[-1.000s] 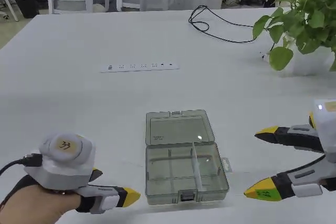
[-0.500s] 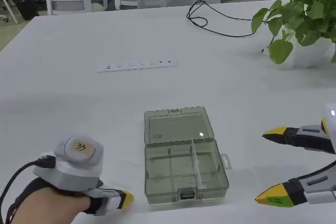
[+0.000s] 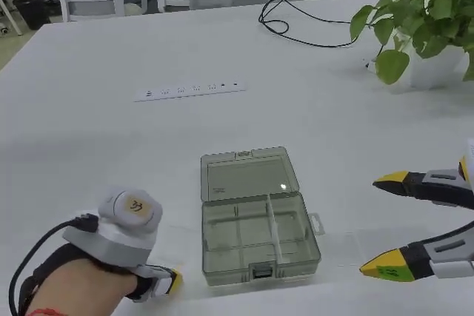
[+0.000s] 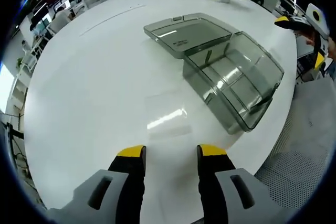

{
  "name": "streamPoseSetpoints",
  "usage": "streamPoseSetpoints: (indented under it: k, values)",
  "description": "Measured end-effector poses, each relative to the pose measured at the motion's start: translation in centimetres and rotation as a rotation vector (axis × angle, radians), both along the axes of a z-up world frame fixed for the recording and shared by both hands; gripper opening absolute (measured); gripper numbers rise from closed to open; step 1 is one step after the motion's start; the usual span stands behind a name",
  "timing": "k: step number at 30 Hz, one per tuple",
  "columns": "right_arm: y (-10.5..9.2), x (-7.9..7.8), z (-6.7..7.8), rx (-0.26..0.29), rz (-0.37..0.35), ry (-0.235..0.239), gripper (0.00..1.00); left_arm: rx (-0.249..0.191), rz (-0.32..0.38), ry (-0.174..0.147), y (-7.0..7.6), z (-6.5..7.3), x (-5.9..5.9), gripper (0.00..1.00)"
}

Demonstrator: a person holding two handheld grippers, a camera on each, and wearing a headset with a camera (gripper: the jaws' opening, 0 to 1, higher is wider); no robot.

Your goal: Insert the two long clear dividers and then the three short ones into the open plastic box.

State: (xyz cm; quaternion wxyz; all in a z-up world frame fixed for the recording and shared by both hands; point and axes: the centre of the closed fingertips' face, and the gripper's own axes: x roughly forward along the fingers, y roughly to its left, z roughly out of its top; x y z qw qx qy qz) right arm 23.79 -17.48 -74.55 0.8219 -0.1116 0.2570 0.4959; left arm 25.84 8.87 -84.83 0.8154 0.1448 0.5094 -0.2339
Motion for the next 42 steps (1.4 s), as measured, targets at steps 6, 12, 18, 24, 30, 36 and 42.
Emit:
streamPoseSetpoints:
  k: [6, 12, 18, 24, 30, 36, 42]
  values:
    - [0.2, -0.2, -0.1, -0.009, 0.012, 0.0, 0.88, 0.014, -0.008, 0.031, 0.4, -0.1, 0.0, 0.32]
    - [0.3, -0.6, -0.4, -0.021, 0.021, 0.004, 0.88, 0.003, -0.014, 0.039, 0.4, -0.1, 0.0, 0.32]
    - [0.2, -1.0, -0.7, -0.032, 0.026, 0.01, 0.89, -0.031, -0.002, 0.06, 0.5, 0.1, 0.0, 0.31]
    - [0.3, -1.3, -0.8, -0.038, 0.025, 0.012, 0.89, -0.064, 0.011, 0.064, 0.5, 0.3, -0.2, 0.31]
    - [0.5, -1.5, -0.8, -0.043, 0.027, 0.015, 0.88, -0.118, 0.061, 0.064, 0.6, 0.6, -0.2, 0.3]
    - [1.0, -1.6, -0.4, -0.044, 0.033, 0.015, 0.88, -0.191, 0.111, 0.039, 0.7, 1.8, 0.0, 0.3]
    - [2.0, -1.4, 0.5, -0.036, 0.03, 0.018, 0.87, -0.282, 0.157, -0.002, 0.1, 4.5, -0.2, 0.3]
